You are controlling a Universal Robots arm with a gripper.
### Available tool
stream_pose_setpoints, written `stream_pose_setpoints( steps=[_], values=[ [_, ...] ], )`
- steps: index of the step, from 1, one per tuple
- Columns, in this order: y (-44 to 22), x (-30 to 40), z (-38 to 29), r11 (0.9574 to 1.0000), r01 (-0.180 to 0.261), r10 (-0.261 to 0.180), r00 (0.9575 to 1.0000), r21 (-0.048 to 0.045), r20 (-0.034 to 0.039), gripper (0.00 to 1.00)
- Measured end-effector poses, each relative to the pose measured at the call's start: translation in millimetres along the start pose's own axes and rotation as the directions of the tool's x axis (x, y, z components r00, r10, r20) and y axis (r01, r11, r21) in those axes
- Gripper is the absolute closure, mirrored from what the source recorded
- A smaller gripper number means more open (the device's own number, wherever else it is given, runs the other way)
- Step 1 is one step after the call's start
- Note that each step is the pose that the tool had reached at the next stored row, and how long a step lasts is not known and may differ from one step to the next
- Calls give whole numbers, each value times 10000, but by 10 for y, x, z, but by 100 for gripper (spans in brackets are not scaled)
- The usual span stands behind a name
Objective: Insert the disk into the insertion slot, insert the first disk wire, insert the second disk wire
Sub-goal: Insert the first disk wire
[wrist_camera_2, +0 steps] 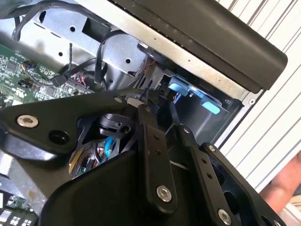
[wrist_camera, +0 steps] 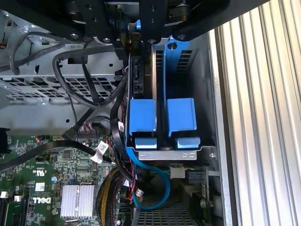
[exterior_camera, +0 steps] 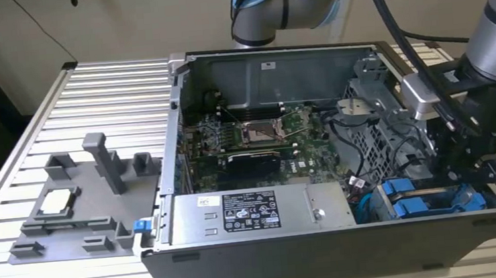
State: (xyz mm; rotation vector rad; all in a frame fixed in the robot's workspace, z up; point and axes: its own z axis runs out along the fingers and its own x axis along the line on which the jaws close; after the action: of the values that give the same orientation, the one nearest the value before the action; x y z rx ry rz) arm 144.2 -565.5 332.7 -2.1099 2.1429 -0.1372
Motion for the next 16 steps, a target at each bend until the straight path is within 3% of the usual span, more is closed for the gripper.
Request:
stream_pose_setpoints(
  steps=[6, 13, 14, 16],
  values=[
    [-13, -2, -81, 10000, 0, 0, 10000, 0, 0, 74],
    [-35, -7, -219, 10000, 0, 0, 10000, 0, -1, 74],
    [-50, -10, -313, 10000, 0, 0, 10000, 0, 0, 74],
    [-52, -10, -330, 10000, 1, -1, 10000, 0, -3, 74]
  ],
)
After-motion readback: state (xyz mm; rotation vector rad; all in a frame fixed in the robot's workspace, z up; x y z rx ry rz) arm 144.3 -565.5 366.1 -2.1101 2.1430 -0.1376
